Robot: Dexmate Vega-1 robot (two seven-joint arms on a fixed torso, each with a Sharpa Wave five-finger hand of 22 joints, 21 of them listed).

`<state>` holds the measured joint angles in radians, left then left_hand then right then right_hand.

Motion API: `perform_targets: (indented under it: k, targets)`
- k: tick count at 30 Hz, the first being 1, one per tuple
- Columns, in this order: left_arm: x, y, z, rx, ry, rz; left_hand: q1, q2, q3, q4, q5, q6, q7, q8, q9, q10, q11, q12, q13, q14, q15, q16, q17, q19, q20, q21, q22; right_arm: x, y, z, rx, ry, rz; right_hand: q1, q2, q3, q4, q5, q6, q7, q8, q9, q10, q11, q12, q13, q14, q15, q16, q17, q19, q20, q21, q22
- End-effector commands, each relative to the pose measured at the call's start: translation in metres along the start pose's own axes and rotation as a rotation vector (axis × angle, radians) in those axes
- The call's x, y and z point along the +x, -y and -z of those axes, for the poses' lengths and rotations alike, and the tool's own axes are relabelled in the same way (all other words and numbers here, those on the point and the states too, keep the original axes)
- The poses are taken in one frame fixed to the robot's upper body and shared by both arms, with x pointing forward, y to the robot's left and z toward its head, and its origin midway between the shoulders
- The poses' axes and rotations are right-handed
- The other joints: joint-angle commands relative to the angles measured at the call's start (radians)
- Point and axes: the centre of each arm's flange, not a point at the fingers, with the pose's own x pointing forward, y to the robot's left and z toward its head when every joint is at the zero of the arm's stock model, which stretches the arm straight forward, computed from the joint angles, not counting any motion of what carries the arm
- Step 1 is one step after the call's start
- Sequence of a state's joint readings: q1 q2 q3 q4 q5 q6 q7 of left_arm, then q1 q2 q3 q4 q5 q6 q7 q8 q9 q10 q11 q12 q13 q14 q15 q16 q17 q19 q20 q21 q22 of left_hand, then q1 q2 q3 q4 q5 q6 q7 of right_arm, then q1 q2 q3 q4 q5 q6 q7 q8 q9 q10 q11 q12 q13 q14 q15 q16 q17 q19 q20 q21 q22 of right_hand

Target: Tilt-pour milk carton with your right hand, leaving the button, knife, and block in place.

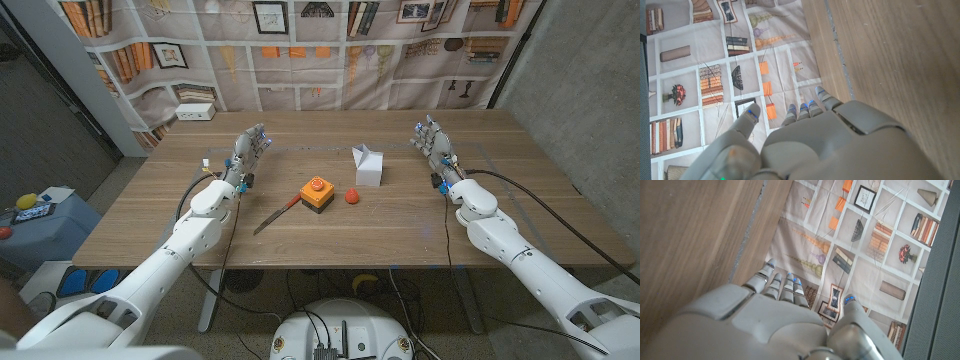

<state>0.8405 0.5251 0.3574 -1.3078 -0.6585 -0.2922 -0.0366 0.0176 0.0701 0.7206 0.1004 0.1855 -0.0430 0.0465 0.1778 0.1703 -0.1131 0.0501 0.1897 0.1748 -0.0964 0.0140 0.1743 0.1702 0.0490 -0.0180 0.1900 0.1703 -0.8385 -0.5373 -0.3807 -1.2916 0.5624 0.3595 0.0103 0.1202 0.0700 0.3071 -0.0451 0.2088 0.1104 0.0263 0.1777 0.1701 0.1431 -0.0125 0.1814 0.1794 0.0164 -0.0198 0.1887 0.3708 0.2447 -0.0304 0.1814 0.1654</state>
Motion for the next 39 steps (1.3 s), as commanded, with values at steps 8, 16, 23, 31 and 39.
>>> perform_targets:
  k: [8, 16, 23, 31, 39]
  targets:
    - [-0.029, -0.003, -0.016, 0.015, 0.003, -0.05, 0.006, 0.069, 0.006, -0.007, 0.006, 0.015, -0.001, 0.008, 0.004, 0.007, -0.007, 0.009, 0.004, 0.006, -0.004, 0.008, 0.001, 0.016, 0.003, 0.01, 0.002, 0.003, 0.008, -0.007, -0.196, 0.002, -0.113, 0.019, -0.039, -0.007, -0.036, 0.008, -0.047, 0.007, -0.004, 0.006, -0.038, -0.006, -0.005, 0.004, -0.022, 0.007, -0.002, -0.019, -0.037, 0.0, -0.005, 0.001]
    - [-0.033, -0.008, -0.019, -0.008, 0.027, -0.074, 0.006, 0.069, 0.006, -0.01, 0.005, 0.025, -0.005, 0.01, 0.004, 0.016, -0.008, 0.011, 0.004, 0.018, -0.006, 0.011, 0.001, 0.026, 0.001, 0.013, 0.002, -0.002, 0.007, -0.013, -0.338, 0.015, -0.148, 0.043, -0.058, -0.007, -0.063, 0.008, -0.09, 0.014, -0.007, 0.007, -0.063, -0.01, -0.005, 0.006, -0.041, 0.013, -0.004, -0.034, -0.05, -0.003, -0.003, 0.001]
    - [-0.03, -0.008, -0.019, -0.006, 0.021, -0.075, 0.007, 0.068, 0.006, -0.012, 0.005, 0.03, -0.008, 0.01, 0.004, 0.025, -0.009, 0.013, 0.004, 0.028, -0.008, 0.013, 0.001, 0.033, 0.0, 0.014, 0.002, -0.011, 0.005, -0.013, -0.427, 0.009, -0.186, 0.074, -0.082, -0.007, -0.094, 0.007, -0.14, 0.021, -0.006, 0.009, -0.094, -0.011, -0.004, 0.008, -0.062, 0.021, -0.004, -0.049, -0.08, 0.003, -0.006, 0.002]
    - [-0.024, -0.004, -0.02, 0.001, 0.018, -0.063, 0.007, 0.071, 0.007, -0.014, 0.005, 0.055, -0.008, 0.017, 0.005, 0.041, -0.009, 0.016, 0.004, 0.041, -0.01, 0.014, 0.001, 0.043, 0.001, 0.015, 0.002, -0.017, 0.007, -0.019, -0.502, -0.004, -0.243, 0.1, -0.1, -0.008, -0.112, 0.006, -0.184, 0.029, -0.003, 0.011, -0.137, -0.012, -0.005, 0.01, -0.098, 0.031, -0.006, -0.066, -0.136, 0.043, -0.011, 0.003]
    - [-0.023, -0.006, -0.024, 0.014, 0.013, -0.048, 0.01, 0.075, 0.011, -0.017, 0.006, 0.072, -0.006, 0.019, 0.005, 0.057, -0.01, 0.019, 0.004, 0.052, -0.013, 0.013, 0.001, 0.051, -0.002, 0.015, 0.002, -0.014, 0.007, -0.023, -0.584, 0.013, -0.301, 0.133, -0.118, -0.007, -0.122, 0.008, -0.266, 0.034, -0.007, 0.014, -0.193, -0.002, -0.006, 0.012, -0.142, 0.043, -0.007, -0.082, -0.171, 0.045, -0.007, 0.004]
